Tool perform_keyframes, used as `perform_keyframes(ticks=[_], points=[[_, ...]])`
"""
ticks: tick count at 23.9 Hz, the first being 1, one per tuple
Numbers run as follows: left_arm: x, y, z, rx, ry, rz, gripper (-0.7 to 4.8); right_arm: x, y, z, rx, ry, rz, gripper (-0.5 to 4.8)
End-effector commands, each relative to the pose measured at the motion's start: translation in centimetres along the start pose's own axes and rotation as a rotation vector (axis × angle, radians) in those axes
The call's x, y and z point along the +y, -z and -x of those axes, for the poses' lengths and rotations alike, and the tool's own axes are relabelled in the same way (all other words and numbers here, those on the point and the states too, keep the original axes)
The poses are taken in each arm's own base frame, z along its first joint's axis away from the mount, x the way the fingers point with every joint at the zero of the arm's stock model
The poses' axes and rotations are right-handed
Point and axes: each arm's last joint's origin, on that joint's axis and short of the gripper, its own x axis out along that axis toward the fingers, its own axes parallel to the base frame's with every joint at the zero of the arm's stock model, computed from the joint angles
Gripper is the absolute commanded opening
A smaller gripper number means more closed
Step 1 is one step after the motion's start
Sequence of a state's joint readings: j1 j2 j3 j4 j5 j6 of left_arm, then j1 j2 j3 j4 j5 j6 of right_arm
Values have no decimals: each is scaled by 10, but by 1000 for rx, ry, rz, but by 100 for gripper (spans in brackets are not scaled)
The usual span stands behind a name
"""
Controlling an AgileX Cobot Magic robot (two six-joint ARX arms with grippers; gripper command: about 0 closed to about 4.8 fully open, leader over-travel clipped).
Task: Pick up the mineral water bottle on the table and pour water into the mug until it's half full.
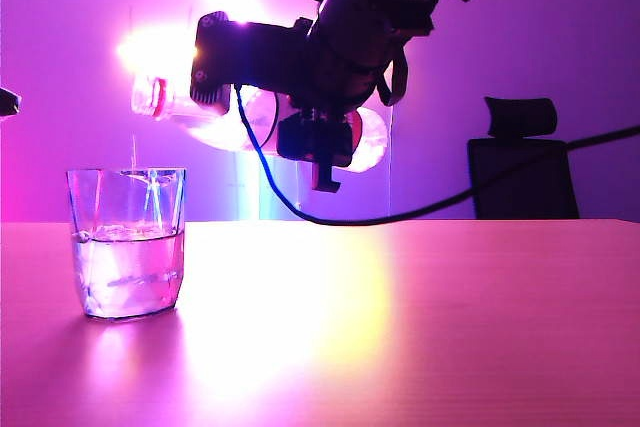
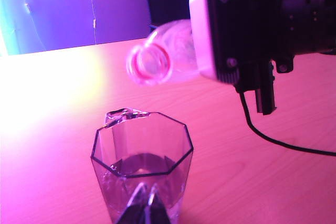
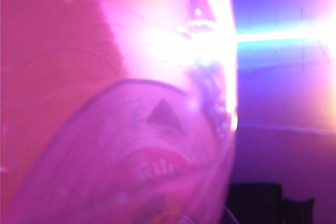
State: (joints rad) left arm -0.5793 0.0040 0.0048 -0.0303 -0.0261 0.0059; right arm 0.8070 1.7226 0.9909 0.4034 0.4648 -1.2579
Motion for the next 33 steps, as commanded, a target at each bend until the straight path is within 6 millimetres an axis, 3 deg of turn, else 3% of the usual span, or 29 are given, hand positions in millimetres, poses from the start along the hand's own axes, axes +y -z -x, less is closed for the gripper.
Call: perform_keyframes(ticks=[1,8,12,17,20,28,33], points=[[0,-2,0,-11,4,3,-2,-10,-2,3,15,60,-137,260],[0,-2,0,-11,4,3,-2,-8,0,3,38,50,-479,260],[0,-2,0,-11,4,3,-2,-8,1,7,25,-6,-893,260],[0,-2,0,-11,4,3,-2,-5,5,14,-2,-92,-1202,260],[0,-2,0,-11,4,3,-2,4,14,29,-69,-113,-1361,260],[0,-2,0,-11,4,3,-2,51,63,73,-97,-10,-1433,258],[0,-2,0,-11,4,3,-2,65,86,75,-79,39,-1483,250]])
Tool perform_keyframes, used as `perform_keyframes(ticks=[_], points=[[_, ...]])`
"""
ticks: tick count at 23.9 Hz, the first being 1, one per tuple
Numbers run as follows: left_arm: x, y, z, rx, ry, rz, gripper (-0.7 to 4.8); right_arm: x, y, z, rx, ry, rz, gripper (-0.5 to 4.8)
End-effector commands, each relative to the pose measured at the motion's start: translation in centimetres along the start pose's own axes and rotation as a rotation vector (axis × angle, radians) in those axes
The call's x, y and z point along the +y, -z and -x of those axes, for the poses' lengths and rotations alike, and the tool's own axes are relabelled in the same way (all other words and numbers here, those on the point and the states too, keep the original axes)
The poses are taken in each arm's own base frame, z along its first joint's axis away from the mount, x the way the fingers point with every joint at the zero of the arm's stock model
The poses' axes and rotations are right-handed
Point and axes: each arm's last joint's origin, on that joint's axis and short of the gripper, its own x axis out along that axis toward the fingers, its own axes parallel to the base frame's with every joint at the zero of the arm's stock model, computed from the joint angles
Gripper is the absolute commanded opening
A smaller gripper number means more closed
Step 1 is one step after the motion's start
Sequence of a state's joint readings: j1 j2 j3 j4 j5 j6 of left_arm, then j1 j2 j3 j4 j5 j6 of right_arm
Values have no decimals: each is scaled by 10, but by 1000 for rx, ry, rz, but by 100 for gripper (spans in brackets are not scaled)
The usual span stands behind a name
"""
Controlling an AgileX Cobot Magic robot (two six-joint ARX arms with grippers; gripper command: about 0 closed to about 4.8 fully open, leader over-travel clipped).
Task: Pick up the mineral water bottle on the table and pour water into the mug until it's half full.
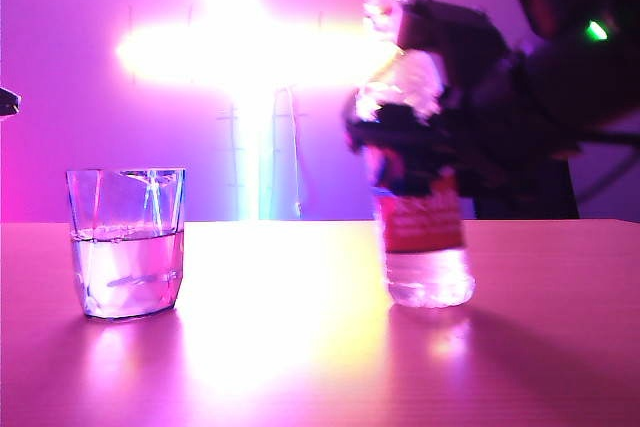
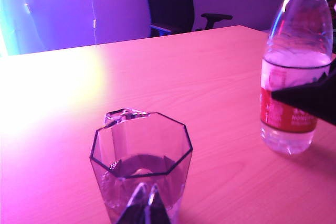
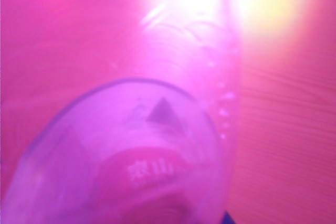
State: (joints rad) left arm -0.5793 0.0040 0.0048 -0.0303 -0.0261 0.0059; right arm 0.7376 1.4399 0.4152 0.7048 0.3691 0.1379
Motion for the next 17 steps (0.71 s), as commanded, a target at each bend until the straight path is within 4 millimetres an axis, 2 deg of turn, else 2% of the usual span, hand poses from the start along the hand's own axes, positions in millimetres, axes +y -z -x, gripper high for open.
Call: perform_keyframes(ticks=[1,5,13,15,17], points=[[0,-2,0,-11,4,3,-2,-8,-4,-3,-88,7,-67,250],[0,-2,0,-11,3,3,-2,-11,-3,-9,-111,-22,-83,251],[0,-2,0,-11,4,3,-2,-8,3,-6,-81,-110,-70,274],[0,-2,0,-11,4,3,-2,-9,8,-4,-67,-106,-66,320],[0,-2,0,-11,4,3,-2,-10,12,-2,-54,-103,-63,406]])
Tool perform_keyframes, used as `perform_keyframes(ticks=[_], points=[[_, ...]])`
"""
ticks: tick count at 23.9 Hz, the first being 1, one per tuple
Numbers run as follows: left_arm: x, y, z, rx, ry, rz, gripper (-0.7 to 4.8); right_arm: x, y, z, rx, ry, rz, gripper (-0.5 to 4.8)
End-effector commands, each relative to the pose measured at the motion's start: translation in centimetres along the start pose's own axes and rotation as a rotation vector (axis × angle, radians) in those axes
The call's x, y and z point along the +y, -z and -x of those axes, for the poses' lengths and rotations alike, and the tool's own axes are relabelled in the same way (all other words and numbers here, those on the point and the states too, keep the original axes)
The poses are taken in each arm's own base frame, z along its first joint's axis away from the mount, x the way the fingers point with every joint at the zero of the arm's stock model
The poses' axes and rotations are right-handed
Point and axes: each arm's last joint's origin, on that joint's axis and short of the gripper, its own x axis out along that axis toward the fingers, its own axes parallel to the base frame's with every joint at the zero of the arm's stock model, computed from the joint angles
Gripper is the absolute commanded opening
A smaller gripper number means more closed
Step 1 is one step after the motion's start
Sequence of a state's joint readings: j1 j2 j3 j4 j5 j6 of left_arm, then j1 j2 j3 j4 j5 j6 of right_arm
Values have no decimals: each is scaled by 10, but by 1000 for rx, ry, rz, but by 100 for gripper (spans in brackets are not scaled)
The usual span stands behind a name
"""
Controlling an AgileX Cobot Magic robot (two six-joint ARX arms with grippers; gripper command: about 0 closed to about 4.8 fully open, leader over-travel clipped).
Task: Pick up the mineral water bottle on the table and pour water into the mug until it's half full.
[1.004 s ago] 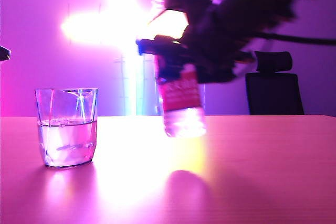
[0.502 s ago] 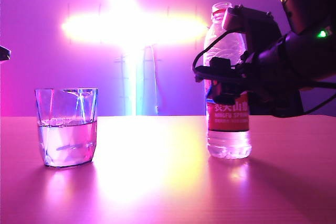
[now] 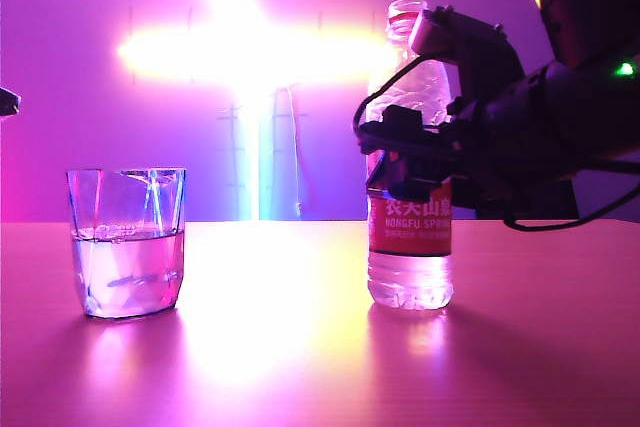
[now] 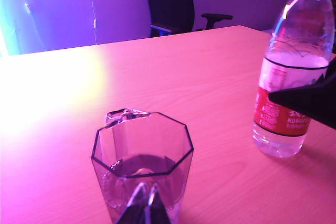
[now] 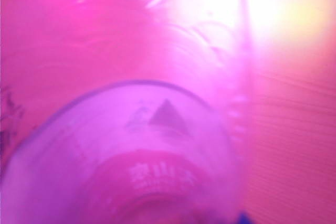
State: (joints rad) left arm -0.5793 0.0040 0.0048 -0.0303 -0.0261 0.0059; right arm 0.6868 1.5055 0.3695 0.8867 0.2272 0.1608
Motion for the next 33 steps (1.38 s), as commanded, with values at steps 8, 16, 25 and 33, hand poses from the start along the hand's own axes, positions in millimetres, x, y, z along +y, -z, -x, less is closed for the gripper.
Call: perform_keyframes(ticks=[8,16,25,33], points=[[0,-2,0,-11,4,3,-2,-1,15,21,3,-27,-43,479],[0,-2,0,-11,3,3,-2,-1,16,44,-28,-55,-45,479],[24,-2,3,-10,-244,9,-2,-5,13,73,-77,-69,-57,479],[52,-1,14,-8,-558,16,-2,3,0,92,-136,-110,-67,479]])
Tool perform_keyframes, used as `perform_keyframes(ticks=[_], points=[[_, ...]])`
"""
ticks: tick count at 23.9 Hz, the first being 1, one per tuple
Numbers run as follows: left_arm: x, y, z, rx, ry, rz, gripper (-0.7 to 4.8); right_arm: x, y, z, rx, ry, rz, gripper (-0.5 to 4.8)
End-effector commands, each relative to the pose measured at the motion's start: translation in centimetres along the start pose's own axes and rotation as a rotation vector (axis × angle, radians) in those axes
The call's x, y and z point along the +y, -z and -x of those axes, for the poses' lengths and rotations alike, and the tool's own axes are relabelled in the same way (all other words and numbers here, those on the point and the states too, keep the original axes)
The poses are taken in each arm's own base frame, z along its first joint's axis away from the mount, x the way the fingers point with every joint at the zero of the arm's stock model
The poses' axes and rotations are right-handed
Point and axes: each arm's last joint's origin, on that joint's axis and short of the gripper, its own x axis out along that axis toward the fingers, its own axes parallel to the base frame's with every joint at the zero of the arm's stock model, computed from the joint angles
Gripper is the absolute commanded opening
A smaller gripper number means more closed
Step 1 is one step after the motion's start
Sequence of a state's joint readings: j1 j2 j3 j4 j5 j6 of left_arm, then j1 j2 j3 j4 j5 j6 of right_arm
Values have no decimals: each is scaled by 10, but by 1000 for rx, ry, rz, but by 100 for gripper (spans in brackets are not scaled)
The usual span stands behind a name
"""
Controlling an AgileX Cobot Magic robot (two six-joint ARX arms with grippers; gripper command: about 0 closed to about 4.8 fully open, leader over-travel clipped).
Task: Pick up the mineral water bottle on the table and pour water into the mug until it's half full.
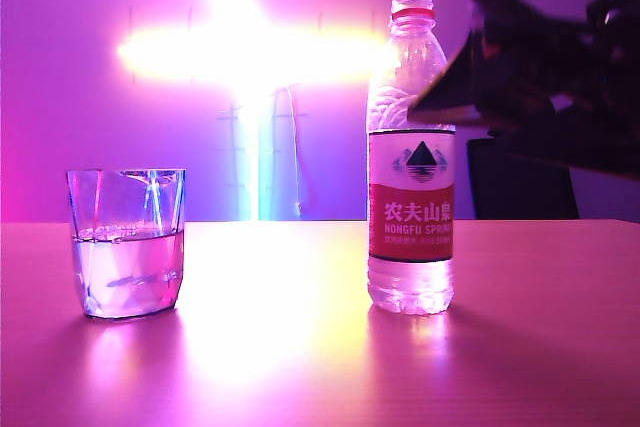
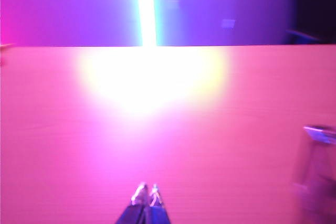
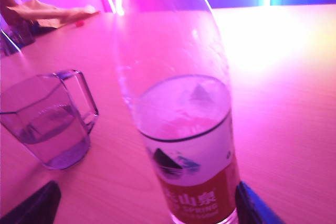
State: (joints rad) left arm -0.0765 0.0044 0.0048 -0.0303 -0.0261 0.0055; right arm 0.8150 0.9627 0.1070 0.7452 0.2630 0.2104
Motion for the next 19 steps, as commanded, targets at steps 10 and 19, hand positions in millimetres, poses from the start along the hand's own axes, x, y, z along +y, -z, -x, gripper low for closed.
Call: perform_keyframes(ticks=[10,19], points=[[14,-2,1,-11,-138,6,-2,4,-14,21,-43,-34,-43,479],[13,-2,1,-11,-131,6,-2,0,-25,40,-98,-45,-59,58]])
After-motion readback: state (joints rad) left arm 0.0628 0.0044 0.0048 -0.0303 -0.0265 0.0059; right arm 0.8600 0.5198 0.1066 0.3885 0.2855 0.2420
